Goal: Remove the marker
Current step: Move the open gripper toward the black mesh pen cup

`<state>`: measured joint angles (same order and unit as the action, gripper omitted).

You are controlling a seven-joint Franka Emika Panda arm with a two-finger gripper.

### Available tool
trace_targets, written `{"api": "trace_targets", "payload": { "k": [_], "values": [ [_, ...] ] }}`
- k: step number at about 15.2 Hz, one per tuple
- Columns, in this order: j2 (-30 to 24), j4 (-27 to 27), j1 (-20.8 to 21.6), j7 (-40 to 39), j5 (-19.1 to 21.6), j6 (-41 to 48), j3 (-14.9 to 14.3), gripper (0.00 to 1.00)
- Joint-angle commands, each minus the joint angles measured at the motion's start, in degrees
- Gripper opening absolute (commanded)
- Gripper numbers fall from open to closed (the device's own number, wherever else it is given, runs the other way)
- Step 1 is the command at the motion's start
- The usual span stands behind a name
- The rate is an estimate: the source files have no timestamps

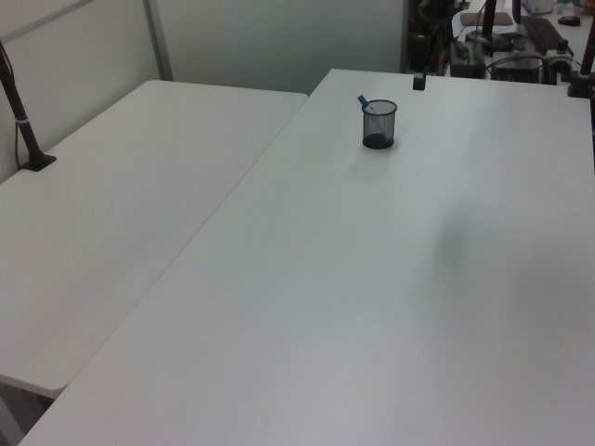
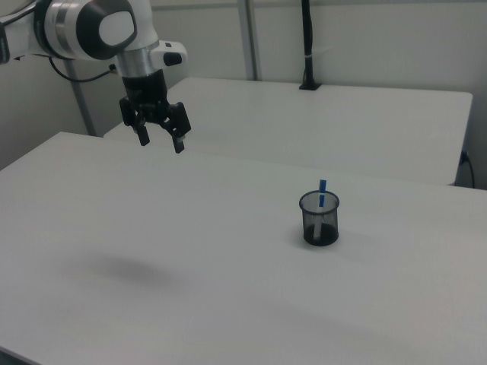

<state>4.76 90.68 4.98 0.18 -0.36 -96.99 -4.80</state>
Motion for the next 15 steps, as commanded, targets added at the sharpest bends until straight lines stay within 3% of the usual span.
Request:
{"api": "trace_targets", "payload": {
  "k": [1, 15],
  "values": [
    [-0.9, 1.0, -0.2, 0.3, 0.0, 0.5, 0.5, 1.00],
    [0.2, 1.1, -0.9, -0.1, -1.8, -3.5, 0.2, 1.00]
  ]
}}
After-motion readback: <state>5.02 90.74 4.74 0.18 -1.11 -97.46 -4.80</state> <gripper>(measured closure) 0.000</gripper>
